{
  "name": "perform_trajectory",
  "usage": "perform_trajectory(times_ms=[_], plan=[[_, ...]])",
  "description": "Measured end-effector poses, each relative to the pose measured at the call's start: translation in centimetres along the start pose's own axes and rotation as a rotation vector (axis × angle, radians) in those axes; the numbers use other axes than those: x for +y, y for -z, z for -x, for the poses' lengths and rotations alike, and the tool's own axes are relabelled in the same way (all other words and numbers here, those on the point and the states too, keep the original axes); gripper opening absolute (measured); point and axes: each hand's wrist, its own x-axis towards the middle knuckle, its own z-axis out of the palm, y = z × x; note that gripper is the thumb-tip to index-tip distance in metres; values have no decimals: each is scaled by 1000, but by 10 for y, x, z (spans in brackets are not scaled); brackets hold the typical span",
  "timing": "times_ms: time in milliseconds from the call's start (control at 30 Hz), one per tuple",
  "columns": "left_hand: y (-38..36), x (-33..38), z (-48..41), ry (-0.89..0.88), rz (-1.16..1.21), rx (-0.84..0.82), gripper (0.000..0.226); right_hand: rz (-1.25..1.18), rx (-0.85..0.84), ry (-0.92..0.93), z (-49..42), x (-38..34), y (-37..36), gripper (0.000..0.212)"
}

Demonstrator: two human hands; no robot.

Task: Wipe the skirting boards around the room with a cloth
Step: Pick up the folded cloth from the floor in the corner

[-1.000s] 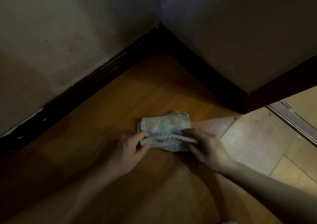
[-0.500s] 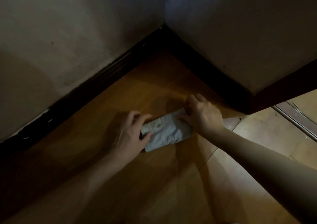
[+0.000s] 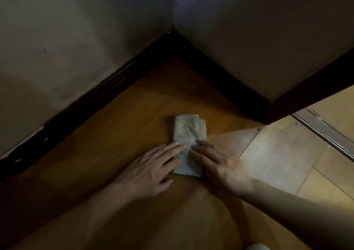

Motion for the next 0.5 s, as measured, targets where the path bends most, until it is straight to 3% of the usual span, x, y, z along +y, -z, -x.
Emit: perform_trajectory(times_ms=[133,233,400,500], plan=[[-3,0,-6,78,36,-8,81,-39,-40,3,4,0,-6,71],[-5,4,-10,106,79,3,79,-18,-29,38,-2,-5,-9,81],[-4,9,-11,137,129,61,77,91,70,65,-10,-11,-10,55],[-1,9,-11,117,118,86,77,-88,126,7,-14,-10,-7,45]])
